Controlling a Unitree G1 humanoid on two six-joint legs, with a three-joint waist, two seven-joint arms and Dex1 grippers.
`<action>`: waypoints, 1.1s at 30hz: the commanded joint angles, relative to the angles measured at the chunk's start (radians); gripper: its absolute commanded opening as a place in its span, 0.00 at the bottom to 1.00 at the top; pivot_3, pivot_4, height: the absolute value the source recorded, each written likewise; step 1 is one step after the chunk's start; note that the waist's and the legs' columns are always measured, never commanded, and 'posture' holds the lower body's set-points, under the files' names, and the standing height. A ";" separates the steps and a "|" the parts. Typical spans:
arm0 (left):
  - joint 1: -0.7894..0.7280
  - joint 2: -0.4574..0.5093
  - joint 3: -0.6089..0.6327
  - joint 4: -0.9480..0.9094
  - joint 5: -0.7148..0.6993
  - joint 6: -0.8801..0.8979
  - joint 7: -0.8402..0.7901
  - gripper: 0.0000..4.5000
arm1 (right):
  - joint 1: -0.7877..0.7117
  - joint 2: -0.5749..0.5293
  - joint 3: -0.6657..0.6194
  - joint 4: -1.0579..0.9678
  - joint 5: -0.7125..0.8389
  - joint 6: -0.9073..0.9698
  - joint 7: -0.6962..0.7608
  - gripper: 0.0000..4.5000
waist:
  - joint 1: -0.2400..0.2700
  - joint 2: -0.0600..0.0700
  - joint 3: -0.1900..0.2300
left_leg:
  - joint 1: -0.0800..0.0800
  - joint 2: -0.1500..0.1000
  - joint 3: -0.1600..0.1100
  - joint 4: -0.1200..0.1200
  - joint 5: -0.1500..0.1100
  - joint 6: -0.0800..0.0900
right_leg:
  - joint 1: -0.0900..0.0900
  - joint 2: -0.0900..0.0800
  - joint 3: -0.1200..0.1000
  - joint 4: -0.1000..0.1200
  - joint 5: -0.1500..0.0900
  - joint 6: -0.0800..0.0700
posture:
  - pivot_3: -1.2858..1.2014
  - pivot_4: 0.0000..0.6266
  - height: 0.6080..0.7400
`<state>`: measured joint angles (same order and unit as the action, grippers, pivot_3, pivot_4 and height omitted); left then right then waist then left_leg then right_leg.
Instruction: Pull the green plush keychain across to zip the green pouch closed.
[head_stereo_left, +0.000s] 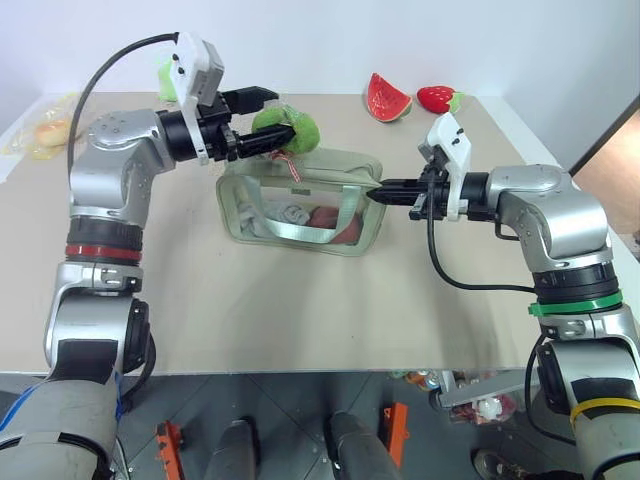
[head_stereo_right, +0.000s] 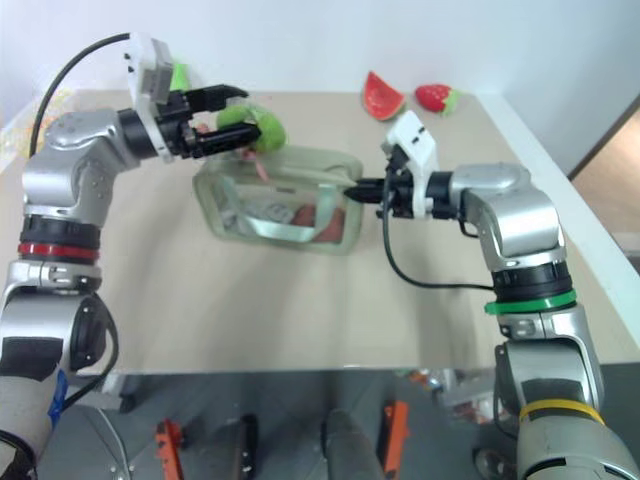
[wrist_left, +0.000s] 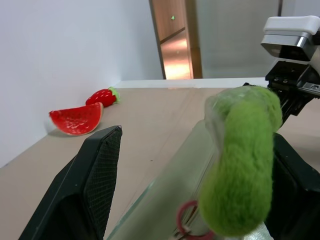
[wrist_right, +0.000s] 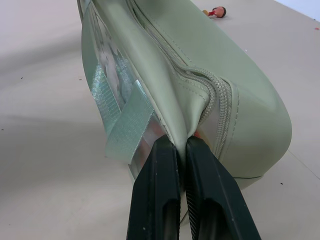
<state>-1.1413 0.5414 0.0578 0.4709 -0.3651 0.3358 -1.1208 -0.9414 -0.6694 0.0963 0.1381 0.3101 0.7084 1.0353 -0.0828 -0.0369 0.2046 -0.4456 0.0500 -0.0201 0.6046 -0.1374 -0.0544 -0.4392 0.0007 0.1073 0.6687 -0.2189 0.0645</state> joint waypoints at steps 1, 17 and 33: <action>-0.001 0.036 0.035 -0.035 -0.027 0.020 -0.012 0.81 | -0.025 0.002 -0.029 -0.020 0.015 -0.015 -0.002 0.00 | 0.000 0.000 0.000 | 0.000 0.000 0.000 0.000 0.000 0.000 | 0.000 0.000 0.000 0.000 0.000 0.000 | 0.52 0.24 1.00; -0.223 -0.037 -0.112 0.301 0.182 -0.142 -0.024 0.81 | -0.005 0.015 -0.039 -0.056 0.029 -0.005 -0.022 0.00 | -0.001 0.000 0.000 | 0.000 0.000 0.000 0.001 0.000 0.000 | 0.000 0.000 0.000 0.001 0.000 0.000 | 0.52 0.24 1.00; -0.257 0.006 -0.164 0.308 0.206 -0.094 -0.289 0.81 | -0.009 0.026 -0.041 -0.050 0.035 -0.005 -0.034 0.00 | -0.007 0.000 0.000 | -0.001 0.000 0.000 0.000 0.000 0.000 | -0.001 0.001 0.001 0.001 0.000 0.000 | 0.52 0.24 1.00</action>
<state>-1.3987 0.5186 -0.0858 0.8432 -0.1583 0.2225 -1.3284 -0.9193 -0.6450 0.0796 0.1067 0.3274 0.7149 0.9992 -0.0894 -0.0367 0.2047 -0.4462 0.0500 -0.0198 0.6046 -0.1374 -0.0542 -0.4405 0.0015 0.1082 0.6702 -0.2190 0.0647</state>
